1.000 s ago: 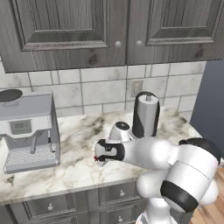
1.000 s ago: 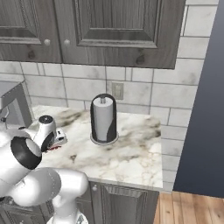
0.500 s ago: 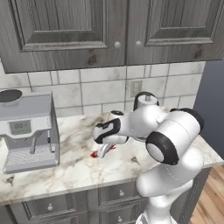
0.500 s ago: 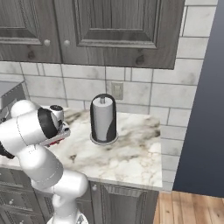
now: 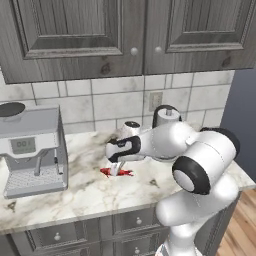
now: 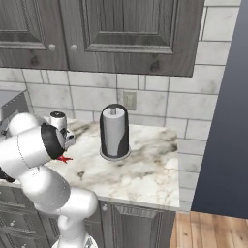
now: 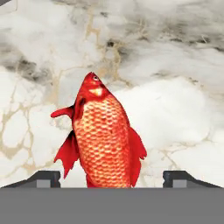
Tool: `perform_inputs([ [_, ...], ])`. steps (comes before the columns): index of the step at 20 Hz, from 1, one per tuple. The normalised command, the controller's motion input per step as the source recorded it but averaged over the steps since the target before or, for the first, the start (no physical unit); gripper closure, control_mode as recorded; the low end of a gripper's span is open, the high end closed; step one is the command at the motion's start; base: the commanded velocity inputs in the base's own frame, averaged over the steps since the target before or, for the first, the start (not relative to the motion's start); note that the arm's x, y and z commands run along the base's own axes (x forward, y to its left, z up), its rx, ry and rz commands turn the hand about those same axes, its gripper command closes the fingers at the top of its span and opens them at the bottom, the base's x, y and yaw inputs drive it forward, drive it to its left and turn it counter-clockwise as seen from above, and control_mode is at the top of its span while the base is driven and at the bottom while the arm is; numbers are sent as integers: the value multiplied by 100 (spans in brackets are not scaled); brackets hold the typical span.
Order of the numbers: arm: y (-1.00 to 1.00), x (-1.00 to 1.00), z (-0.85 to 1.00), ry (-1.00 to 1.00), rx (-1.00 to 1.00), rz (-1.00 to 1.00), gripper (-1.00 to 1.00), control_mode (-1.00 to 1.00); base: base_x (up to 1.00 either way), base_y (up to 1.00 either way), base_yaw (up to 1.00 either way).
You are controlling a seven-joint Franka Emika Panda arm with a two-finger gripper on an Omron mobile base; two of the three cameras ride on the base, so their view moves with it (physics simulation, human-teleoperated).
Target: Open the fridge, remove the pear, carrot, and fish, and place them on any counter.
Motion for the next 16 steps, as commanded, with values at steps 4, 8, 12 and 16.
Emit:
perform_inputs([
  [4,0,-52,15,-29,0,-15,-100,-100,0,0,0],
  [8,0,-42,70,-9,2,-4,-100,-100,0,0,0],
  [12,0,-46,97,-11,4,0,-100,-100,0,0,0],
  [16,-5,-56,88,-5,4,-3,-100,-100,0,0,0],
])
